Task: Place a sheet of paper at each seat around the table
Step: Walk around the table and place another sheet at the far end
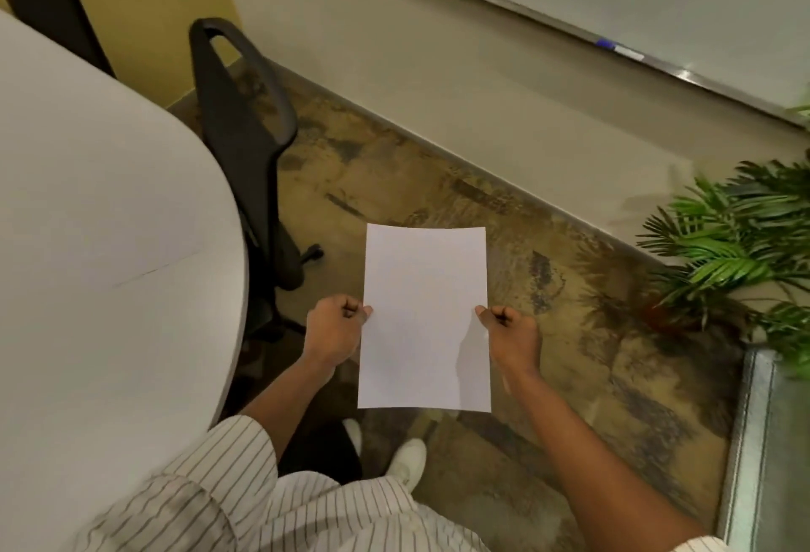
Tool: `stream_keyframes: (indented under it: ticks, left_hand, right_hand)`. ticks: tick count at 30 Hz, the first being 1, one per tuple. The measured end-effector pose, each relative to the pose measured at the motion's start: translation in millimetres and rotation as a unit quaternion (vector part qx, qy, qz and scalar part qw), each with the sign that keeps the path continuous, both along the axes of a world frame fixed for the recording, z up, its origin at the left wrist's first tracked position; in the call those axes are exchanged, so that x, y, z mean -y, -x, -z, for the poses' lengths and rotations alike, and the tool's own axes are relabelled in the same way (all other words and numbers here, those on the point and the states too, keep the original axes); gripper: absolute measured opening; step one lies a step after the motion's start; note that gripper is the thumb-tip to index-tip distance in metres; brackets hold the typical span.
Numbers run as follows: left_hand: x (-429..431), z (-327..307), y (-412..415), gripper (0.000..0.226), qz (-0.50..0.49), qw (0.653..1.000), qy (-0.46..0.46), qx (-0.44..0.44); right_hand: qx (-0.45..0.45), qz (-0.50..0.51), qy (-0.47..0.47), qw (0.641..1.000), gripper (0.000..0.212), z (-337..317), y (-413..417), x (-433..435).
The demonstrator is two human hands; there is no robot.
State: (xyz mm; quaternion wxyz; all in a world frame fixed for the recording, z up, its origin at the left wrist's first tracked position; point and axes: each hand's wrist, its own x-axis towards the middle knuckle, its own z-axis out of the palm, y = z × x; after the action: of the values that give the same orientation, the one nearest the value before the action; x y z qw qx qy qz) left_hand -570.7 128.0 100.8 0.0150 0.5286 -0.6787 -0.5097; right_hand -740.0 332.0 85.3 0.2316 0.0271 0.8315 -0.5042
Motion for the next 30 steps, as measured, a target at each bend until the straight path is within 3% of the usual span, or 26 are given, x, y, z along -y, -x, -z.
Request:
stream_keyframes:
  ticks: [9,24,30]
  left_hand:
    - [7,-17,125,0.025,0.07,0.997,0.029,0.004]
    - [129,-7,344,0.021,0.025,0.999,0.005,-0.019]
    - [166,-7,403,0.029,-0.014,1.0,0.017,0.011]
  right_hand:
    - [-0.017,0.039,-0.007,0.999,0.027,-20,96,-5]
    - [-0.034,-0.026,-0.037,0.998,0.031,-39,329,123]
    - [-0.037,-0.089,-0.049,0.994,0.028,-34,413,175]
